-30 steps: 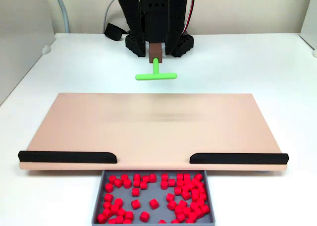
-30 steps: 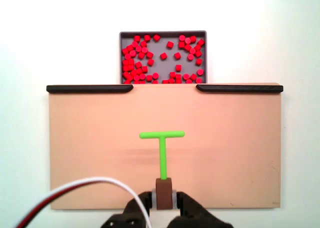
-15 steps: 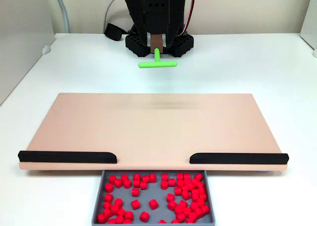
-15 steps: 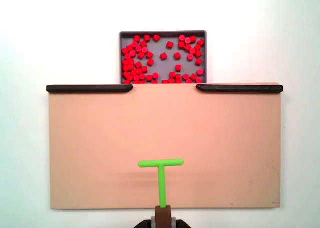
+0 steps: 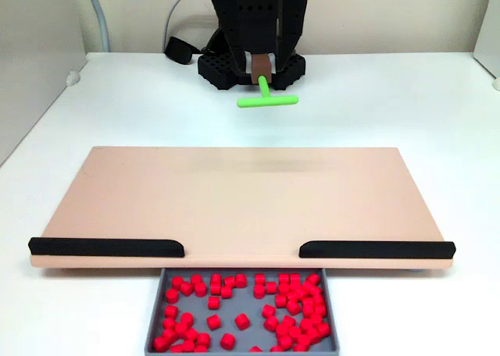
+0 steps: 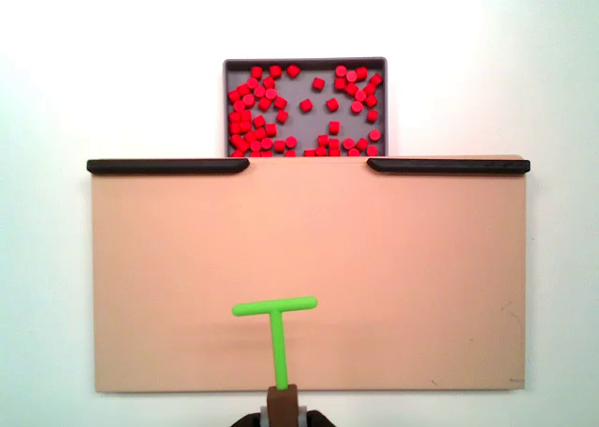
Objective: Push granules from bottom to the grey container
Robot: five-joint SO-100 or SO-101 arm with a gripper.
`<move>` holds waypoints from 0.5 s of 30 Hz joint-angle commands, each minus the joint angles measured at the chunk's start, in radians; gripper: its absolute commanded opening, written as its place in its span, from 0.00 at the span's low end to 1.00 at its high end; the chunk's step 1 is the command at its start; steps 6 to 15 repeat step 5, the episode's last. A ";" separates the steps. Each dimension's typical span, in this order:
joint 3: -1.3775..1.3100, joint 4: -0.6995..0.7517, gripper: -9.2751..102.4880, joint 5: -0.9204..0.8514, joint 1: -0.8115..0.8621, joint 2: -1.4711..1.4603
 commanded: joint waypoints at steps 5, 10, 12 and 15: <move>-0.006 0.000 0.08 0.009 0.023 0.012; -0.006 0.000 0.08 0.009 0.023 0.012; -0.006 0.000 0.08 0.009 0.023 0.012; -0.006 0.000 0.08 0.009 0.023 0.012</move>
